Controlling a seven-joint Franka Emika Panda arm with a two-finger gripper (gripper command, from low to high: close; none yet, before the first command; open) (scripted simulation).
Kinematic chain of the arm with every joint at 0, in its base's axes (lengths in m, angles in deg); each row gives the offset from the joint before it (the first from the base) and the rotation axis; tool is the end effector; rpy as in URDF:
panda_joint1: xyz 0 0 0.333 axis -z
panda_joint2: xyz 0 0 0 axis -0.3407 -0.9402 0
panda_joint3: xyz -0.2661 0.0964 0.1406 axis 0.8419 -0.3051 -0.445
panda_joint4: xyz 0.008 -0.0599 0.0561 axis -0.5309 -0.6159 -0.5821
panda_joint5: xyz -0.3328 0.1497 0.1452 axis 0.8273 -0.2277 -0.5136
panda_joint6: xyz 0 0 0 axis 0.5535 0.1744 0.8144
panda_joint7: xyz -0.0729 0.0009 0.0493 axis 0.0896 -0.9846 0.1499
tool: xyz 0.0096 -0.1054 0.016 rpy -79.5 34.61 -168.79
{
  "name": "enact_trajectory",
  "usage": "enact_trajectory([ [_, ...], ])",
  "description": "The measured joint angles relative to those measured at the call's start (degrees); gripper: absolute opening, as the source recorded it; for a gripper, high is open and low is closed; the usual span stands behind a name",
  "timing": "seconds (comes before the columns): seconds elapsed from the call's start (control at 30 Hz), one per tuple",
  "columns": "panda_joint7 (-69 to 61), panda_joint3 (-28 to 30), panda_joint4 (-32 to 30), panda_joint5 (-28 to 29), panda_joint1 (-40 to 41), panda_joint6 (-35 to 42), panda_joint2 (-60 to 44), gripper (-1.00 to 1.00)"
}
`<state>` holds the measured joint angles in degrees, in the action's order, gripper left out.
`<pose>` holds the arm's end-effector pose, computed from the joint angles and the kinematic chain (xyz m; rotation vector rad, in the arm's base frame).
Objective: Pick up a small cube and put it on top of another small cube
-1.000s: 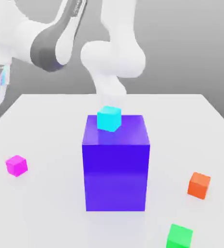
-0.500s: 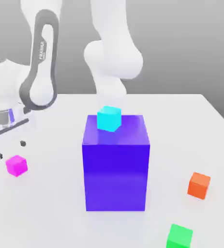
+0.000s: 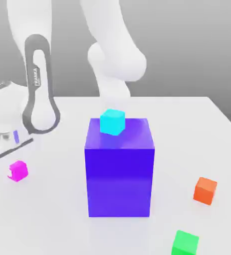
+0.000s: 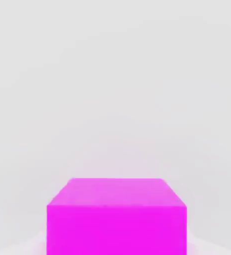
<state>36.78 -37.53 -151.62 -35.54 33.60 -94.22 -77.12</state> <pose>0.2028 -0.3248 0.1478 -0.2901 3.1210 -0.0051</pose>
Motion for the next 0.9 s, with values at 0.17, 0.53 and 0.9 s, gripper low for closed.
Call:
enact_trajectory([
  [0.17, 3.0, 2.0, -1.7, 4.2, -0.9, 6.5, 8.0, -1.0],
  [0.53, -11.2, -3.7, 13.1, 1.9, -2.1, 20.3, 2.1, -1.0],
  [0.9, 3.6, -18.1, 19.7, 10.6, -24.9, 24.3, -0.3, -1.0],
])
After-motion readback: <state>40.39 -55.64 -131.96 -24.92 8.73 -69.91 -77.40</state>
